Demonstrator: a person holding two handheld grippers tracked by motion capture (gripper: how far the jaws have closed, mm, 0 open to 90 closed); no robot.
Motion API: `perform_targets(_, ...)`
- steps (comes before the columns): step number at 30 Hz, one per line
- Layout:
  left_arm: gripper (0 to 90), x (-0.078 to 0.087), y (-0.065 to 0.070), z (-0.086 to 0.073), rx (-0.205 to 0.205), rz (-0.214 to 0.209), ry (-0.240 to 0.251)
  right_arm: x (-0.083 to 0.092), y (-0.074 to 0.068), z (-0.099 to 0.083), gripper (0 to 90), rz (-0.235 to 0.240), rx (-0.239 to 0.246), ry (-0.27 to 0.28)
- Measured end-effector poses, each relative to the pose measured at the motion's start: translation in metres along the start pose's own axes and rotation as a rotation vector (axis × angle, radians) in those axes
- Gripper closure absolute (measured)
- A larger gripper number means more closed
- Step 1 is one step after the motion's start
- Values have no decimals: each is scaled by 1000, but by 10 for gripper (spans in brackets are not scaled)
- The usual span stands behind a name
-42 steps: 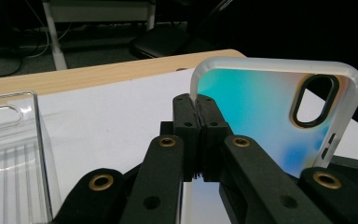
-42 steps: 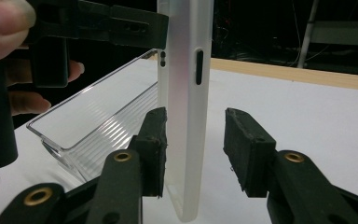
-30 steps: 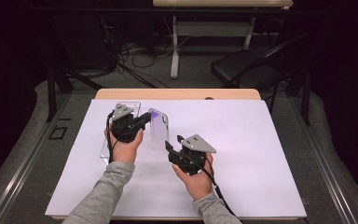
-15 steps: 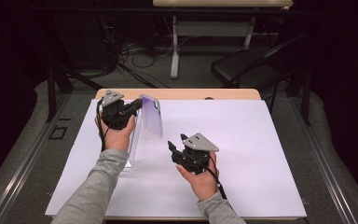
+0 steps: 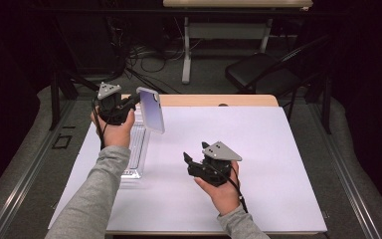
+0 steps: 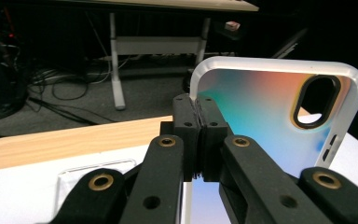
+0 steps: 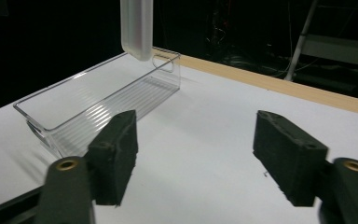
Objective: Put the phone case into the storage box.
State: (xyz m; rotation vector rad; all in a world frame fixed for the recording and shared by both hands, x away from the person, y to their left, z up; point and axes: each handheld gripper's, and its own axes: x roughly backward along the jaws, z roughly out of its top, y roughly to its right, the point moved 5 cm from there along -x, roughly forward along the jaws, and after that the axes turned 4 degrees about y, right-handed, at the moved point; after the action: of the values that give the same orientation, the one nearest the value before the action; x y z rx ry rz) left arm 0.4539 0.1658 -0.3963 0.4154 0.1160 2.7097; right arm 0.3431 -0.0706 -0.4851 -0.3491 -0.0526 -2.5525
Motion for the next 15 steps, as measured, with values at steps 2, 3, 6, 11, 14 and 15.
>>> perform_targets(2,891,-2,-6,1,9,15,-1,2,2,0,227,-10,0,-8)
perform_targets(3,891,-2,-8,1,12,21,-3,3,4,0,212,-20,8,-6)
perform_targets(6,891,-3,-16,1,26,41,-1,5,6,0,162,-21,14,-3)
perform_targets(11,891,-4,-30,2,44,72,0,8,11,-1,143,-30,31,-6)
perform_targets(14,891,-4,-37,3,56,89,6,10,14,-2,120,-35,25,-10)
perform_targets(15,891,-4,-38,3,57,92,7,11,15,-3,106,-35,22,-9)
